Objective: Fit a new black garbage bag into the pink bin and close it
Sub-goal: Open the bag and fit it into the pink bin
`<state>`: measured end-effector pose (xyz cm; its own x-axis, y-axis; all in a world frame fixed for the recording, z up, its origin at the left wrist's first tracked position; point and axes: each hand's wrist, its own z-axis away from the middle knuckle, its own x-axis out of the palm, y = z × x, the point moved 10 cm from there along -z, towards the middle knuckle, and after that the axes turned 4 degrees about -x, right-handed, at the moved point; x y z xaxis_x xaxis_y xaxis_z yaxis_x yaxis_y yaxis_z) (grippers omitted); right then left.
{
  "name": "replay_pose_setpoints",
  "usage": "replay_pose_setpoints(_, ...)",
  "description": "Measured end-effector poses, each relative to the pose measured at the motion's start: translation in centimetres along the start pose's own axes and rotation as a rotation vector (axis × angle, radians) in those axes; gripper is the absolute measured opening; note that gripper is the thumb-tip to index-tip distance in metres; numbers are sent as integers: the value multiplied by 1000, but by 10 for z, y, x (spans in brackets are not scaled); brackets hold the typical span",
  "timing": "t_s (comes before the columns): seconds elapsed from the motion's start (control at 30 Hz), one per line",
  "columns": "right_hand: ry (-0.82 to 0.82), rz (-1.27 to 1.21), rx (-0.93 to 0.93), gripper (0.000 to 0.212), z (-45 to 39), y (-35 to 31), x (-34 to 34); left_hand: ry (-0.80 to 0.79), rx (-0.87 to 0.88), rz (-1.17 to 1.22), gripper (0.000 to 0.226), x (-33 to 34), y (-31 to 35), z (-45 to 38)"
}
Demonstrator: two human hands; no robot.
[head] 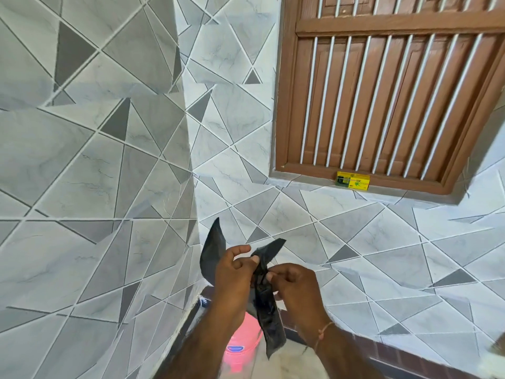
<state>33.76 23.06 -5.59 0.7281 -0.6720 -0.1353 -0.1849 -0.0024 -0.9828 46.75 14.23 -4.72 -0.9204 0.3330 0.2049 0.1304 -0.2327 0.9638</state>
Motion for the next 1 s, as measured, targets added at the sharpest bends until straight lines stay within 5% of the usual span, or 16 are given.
replay_pose_setpoints(0.2,-8,-196,67,15,-3,3,-10,-160,70,-220,22,18,-4,20)
replay_pose_setpoints(0.37,-14,-192,75,22,-1,8,-6,60,165,-483,24,6,5,16)
replay_pose_setpoints(0.7,167,-85,86,25,-11,22,-50,-6,-40,-78,12,2,-9,11)
replay_pose_setpoints(1.0,387,234,125,22,-27,49,-120,266,-56,47,15,-44,-7,-4)
